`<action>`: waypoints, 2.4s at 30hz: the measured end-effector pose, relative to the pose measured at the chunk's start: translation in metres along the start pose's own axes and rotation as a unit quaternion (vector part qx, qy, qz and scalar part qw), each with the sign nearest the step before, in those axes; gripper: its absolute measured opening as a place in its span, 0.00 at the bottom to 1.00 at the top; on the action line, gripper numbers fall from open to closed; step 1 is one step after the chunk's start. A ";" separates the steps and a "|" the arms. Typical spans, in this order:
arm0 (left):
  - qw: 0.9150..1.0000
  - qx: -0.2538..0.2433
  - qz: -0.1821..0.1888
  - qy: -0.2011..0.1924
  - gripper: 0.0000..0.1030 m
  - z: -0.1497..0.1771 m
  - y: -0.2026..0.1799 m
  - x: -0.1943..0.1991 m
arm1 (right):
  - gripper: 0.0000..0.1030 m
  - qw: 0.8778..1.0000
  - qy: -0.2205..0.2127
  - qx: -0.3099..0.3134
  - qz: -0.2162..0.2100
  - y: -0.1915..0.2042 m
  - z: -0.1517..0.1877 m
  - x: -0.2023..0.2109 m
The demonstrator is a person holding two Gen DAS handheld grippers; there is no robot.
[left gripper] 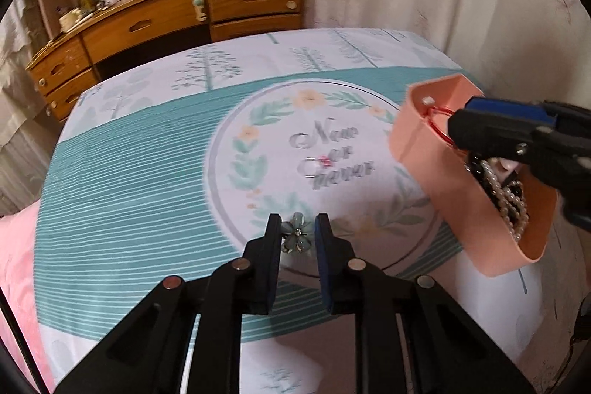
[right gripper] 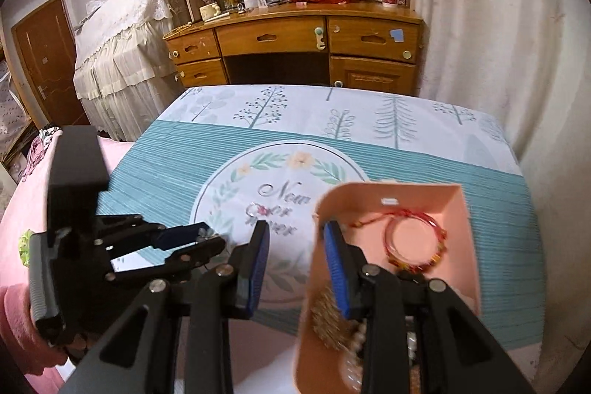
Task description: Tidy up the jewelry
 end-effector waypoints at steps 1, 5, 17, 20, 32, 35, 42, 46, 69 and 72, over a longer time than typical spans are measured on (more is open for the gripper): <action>1.000 0.005 -0.001 -0.001 0.15 0.000 0.005 0.002 | 0.30 1.000 0.002 0.000 -0.001 0.004 -0.002 -0.004; 1.000 0.023 -0.016 -0.004 0.15 0.001 0.028 0.009 | 0.30 1.000 0.006 0.001 -0.003 0.022 -0.011 -0.019; 0.999 0.042 -0.023 0.000 0.15 0.010 0.074 0.010 | 0.19 0.997 0.046 -0.028 0.061 0.047 -0.020 -0.080; 0.999 0.050 -0.020 -0.002 0.15 0.010 0.079 0.010 | 0.18 0.996 0.060 -0.027 0.063 0.048 -0.019 -0.090; 0.998 0.065 -0.020 -0.018 0.16 0.003 0.078 0.014 | 0.06 0.994 0.093 -0.036 0.052 0.043 -0.015 -0.104; 0.997 0.061 -0.028 -0.023 0.16 0.000 0.072 0.019 | 0.06 0.994 0.093 -0.048 0.041 0.038 -0.015 -0.102; 0.997 0.063 -0.032 -0.040 0.16 -0.005 0.049 0.033 | 0.06 0.995 0.076 -0.062 0.012 0.025 -0.021 -0.074; 0.996 0.064 -0.029 -0.046 0.16 -0.007 0.024 0.037 | 0.06 0.998 0.052 -0.045 0.004 0.014 -0.023 -0.039; 0.996 -0.018 0.048 -0.066 0.60 -0.016 -0.143 0.049 | 0.07 0.996 0.031 -0.079 0.010 -0.089 0.055 0.065; 0.996 -0.015 -0.001 -0.087 0.87 -0.007 -0.140 0.062 | 0.08 0.996 0.027 -0.081 0.026 -0.091 0.063 0.069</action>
Point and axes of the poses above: each gripper's, at about its wrist camera, not at the fingertips, and x roughly against the way its jaws point, y to its left, z to its underside, the point moved 1 cm from there along -x, roughly the way its jaws point, and after that the axes turned 2 degrees about z, right-handed, at the moved point
